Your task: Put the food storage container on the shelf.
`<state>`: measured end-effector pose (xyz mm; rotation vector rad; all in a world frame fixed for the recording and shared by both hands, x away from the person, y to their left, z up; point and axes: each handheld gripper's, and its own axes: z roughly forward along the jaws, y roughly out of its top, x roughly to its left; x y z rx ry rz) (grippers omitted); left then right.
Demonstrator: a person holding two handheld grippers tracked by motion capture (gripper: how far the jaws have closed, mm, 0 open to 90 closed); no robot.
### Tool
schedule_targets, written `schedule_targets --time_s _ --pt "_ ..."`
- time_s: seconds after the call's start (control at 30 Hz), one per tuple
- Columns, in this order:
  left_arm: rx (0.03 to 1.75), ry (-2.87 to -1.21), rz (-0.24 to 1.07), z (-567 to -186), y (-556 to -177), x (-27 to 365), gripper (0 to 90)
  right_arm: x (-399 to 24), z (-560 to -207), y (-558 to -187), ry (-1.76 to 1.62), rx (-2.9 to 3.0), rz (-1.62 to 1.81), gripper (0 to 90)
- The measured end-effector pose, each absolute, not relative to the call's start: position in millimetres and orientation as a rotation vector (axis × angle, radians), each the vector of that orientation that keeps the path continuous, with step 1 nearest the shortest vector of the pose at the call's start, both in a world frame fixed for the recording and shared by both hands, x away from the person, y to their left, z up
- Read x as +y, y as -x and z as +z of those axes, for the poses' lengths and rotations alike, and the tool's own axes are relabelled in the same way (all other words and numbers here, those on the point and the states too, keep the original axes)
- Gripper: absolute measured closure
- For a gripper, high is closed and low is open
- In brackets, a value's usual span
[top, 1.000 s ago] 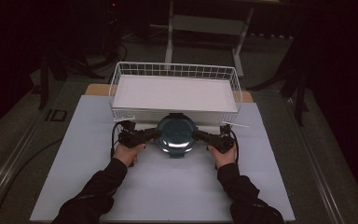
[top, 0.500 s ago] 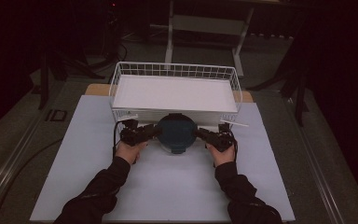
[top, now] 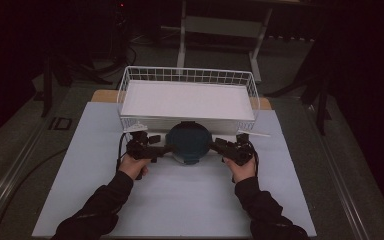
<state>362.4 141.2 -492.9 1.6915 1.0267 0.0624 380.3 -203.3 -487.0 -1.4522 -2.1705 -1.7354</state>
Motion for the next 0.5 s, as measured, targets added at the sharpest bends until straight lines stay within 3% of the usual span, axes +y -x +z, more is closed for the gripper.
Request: schedule_targets --time_s 0.1,0.5 --pt "1.007 -1.725 0.070 -490 -353 143 2.4 -201 -484 -375 1.438 -2.197 -1.730 38.9" --pt "0.928 -1.760 0.078 -478 -305 146 2.3 -191 -483 -348 1.363 -2.249 -1.707 40.8"
